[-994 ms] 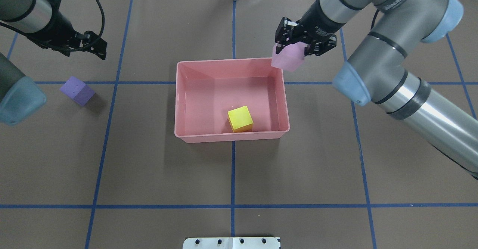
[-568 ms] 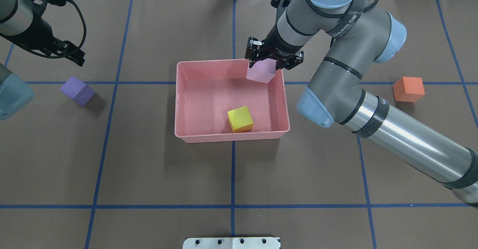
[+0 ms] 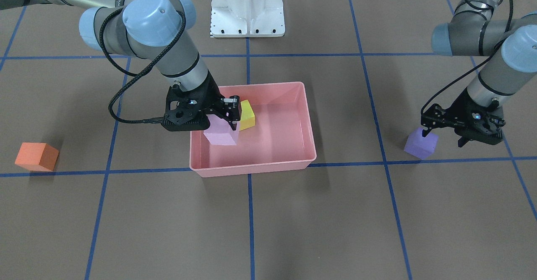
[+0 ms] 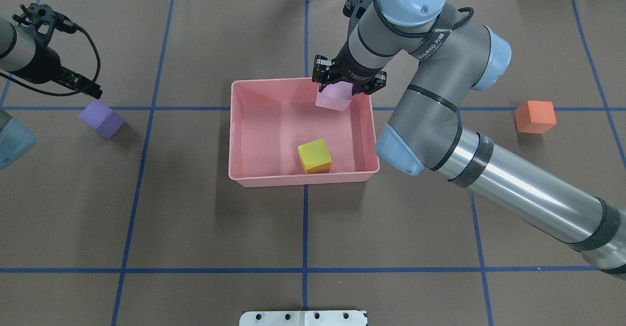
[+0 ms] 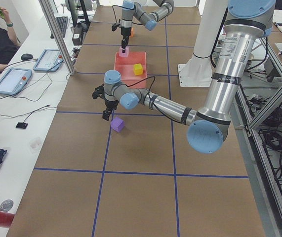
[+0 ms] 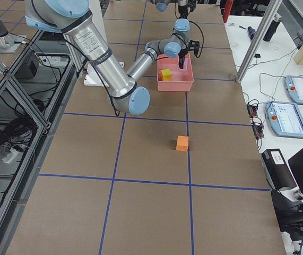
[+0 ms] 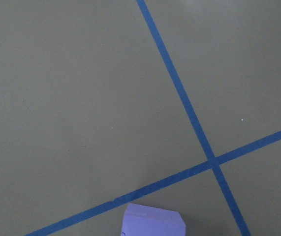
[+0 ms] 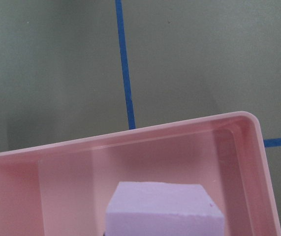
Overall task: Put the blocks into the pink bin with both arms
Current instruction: 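Drop light pink cube into bin with right gripper while left reaches purple cube, then grasp purple cube with left gripper while right gripper moves toward orange cube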
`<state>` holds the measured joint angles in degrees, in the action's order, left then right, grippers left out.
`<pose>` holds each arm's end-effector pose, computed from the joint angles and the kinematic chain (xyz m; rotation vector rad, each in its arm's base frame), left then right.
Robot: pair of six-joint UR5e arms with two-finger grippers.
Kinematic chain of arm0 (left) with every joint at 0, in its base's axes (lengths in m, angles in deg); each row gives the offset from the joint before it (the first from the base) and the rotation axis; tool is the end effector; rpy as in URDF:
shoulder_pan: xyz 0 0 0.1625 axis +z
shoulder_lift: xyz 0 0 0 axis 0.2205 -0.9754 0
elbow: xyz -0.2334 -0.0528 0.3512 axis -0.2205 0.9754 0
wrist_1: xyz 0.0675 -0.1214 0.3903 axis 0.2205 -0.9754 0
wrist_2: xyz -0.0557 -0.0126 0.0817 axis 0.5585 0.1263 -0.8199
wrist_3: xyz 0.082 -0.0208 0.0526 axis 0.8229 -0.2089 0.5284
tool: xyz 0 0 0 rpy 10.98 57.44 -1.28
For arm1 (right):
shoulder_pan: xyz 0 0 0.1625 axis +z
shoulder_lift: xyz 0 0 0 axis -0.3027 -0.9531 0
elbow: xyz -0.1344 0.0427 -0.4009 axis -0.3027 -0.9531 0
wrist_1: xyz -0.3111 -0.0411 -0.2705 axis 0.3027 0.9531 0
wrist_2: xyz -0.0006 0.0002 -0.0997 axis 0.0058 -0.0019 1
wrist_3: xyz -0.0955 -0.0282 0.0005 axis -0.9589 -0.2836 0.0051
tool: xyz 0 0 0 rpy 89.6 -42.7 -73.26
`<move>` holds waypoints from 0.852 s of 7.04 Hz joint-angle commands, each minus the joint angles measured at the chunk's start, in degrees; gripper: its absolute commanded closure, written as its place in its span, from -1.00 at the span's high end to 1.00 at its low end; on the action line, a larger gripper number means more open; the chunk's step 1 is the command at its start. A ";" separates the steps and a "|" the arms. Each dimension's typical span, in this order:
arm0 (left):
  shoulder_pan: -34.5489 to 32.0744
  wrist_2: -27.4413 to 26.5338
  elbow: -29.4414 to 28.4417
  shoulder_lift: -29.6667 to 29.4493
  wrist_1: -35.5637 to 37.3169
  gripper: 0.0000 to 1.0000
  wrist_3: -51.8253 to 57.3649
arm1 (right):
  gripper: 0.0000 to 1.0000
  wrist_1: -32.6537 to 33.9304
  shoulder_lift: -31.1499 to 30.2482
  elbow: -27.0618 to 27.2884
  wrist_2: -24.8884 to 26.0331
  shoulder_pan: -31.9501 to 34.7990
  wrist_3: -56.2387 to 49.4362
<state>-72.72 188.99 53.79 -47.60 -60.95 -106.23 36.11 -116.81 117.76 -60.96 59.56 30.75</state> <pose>0.2318 -0.5632 0.4675 0.3231 0.7657 0.2733 -0.4646 -0.5362 0.1644 0.0763 -1.0249 0.1837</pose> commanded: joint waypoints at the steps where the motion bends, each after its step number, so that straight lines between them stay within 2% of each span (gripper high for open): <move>1: 1.52 -0.45 -0.35 1.28 -4.01 1.00 -6.29 | 0.99 -0.08 0.57 0.06 0.67 -0.19 1.59; 3: 4.94 -3.07 -0.35 1.46 -5.98 1.00 -11.23 | 1.00 -0.08 1.01 0.23 0.67 -0.10 2.12; 6: 5.66 -4.15 -1.49 2.07 -5.98 1.00 -8.28 | 1.00 -0.08 0.93 1.20 0.67 0.25 1.86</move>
<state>-67.25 185.07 52.77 -45.96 -66.88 -116.41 36.07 -115.84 118.43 -60.29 59.57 32.78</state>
